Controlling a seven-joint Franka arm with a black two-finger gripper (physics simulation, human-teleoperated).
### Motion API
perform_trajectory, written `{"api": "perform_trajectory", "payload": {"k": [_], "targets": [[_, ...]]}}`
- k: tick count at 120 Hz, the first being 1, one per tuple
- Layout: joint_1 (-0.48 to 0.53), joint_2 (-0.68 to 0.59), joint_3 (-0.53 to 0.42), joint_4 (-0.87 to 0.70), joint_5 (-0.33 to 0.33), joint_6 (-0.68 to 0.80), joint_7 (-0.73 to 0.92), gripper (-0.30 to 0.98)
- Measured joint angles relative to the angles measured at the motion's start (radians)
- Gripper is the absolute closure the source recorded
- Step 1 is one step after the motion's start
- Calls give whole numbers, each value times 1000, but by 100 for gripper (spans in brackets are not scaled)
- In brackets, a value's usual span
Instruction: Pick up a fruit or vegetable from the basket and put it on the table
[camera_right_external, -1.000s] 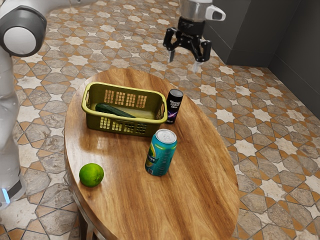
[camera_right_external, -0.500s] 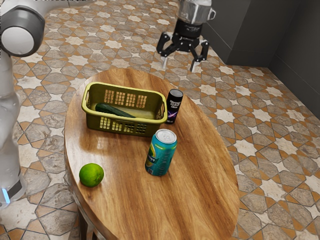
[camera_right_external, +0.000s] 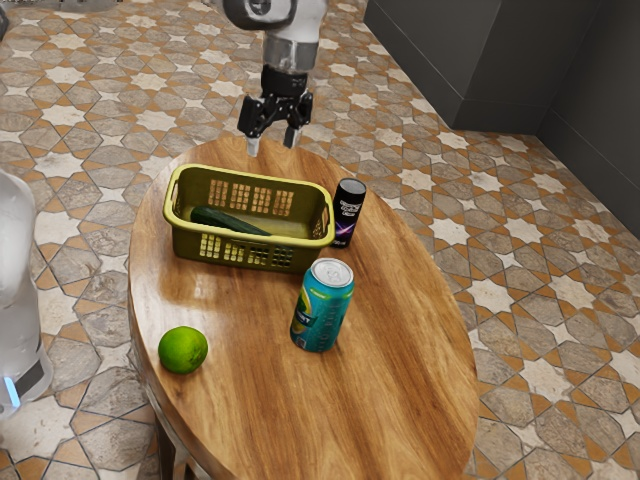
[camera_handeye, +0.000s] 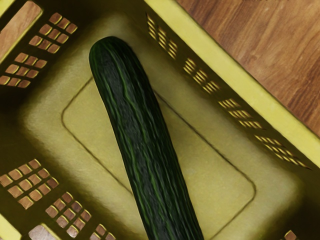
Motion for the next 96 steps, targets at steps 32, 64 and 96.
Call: {"api": "perform_trajectory", "payload": {"k": [32,64,96], "targets": [[7,-41,-3,-184,37,162,-92,0],[19,-78,-2,-295,44,274,-151,0],[-10,-67,-5,-301,43,326,-180,0]]}}
